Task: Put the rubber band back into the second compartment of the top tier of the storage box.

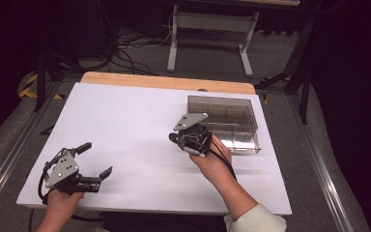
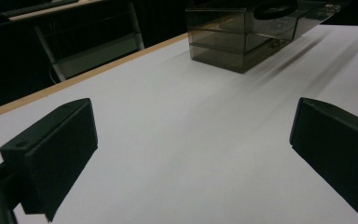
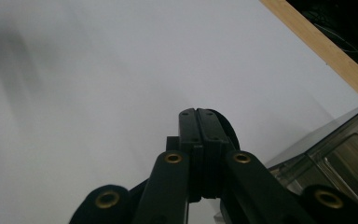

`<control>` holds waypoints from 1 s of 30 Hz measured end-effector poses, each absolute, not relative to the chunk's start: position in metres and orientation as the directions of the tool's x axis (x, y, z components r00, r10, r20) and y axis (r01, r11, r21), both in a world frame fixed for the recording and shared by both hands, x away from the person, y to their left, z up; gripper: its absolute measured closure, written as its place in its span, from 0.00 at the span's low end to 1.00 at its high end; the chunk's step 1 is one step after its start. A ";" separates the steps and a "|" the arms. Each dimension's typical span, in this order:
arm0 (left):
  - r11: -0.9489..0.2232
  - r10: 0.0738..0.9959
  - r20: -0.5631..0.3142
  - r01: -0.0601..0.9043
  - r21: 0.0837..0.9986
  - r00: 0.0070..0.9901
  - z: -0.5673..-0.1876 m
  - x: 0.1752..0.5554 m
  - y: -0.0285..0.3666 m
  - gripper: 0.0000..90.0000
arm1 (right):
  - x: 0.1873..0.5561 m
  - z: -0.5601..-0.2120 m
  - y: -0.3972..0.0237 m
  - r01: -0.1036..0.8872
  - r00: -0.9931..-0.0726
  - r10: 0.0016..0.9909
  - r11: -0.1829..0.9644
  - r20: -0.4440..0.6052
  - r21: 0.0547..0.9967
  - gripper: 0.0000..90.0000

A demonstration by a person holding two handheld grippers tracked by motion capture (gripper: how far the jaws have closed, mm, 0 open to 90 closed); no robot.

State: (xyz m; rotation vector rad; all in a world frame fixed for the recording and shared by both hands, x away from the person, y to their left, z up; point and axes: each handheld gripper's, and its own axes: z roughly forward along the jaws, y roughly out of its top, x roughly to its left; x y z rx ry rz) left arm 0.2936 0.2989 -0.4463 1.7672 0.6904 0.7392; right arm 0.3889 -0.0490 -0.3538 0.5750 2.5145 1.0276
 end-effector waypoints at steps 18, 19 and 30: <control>-0.285 0.751 0.155 0.103 0.953 0.642 -0.446 0.294 0.299 0.02 | 0.394 -0.343 -0.090 0.280 -0.803 0.568 0.628 -0.181 0.726 1.00; -0.285 0.751 0.155 0.103 0.953 0.642 -0.446 0.294 0.299 0.02 | 0.395 -0.342 -0.094 0.289 -0.797 0.576 0.626 -0.179 0.724 1.00; -0.294 0.751 0.166 0.097 0.951 0.640 -0.446 0.294 0.299 0.02 | 0.400 -0.343 -0.115 0.324 -0.767 0.615 0.618 -0.184 0.716 1.00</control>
